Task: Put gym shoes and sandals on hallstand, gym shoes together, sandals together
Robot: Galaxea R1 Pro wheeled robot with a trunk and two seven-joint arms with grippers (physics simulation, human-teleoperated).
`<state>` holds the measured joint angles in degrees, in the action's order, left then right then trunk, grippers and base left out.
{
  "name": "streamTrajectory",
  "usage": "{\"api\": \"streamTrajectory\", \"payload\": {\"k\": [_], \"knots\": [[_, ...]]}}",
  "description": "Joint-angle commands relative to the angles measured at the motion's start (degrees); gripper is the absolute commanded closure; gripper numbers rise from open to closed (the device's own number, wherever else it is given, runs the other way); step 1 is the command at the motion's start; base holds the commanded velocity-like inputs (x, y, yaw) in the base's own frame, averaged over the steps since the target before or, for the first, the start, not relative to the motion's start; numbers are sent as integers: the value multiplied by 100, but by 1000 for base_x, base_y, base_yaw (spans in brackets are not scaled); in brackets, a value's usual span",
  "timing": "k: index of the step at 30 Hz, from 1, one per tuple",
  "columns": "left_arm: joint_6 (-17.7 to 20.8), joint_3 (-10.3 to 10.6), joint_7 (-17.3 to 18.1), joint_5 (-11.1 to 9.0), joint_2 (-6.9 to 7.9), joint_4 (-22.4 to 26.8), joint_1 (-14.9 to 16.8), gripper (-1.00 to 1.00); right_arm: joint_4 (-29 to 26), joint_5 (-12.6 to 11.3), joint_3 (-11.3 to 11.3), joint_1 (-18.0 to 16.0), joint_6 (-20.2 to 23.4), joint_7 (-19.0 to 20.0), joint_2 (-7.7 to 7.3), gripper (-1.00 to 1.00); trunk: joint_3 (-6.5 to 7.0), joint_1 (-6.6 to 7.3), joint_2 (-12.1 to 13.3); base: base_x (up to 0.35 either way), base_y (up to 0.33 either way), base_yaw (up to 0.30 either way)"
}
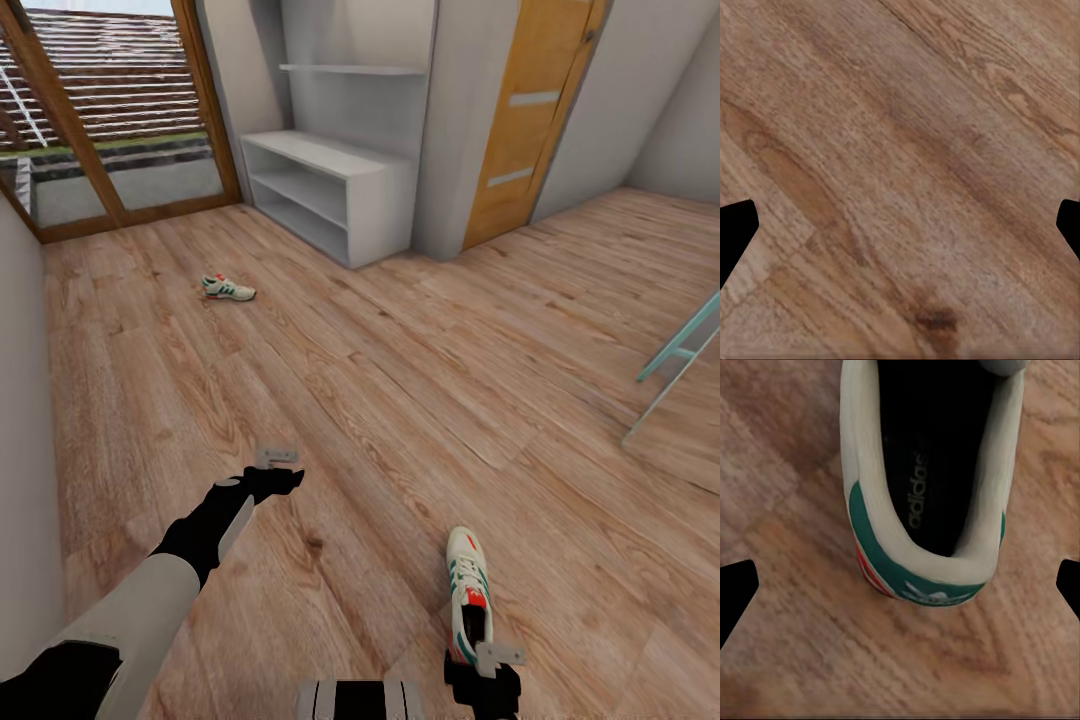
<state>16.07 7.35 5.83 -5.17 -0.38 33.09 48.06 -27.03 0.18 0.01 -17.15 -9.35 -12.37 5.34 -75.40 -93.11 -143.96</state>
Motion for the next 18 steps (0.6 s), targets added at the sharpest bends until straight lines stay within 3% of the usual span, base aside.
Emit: {"api": "streamTrajectory", "payload": {"k": [1,18], "knots": [[35,12,-3,-54,3,9,1,-100,4,2,1,-3,-17,-19,2,-100,-34,-1,-3,0,0,0],[20,0,5,-54,1,5,1,-100,-4,-1,-1,-1,-23,-18,2,-100,-562,-45,-26,0,0,0]]}}
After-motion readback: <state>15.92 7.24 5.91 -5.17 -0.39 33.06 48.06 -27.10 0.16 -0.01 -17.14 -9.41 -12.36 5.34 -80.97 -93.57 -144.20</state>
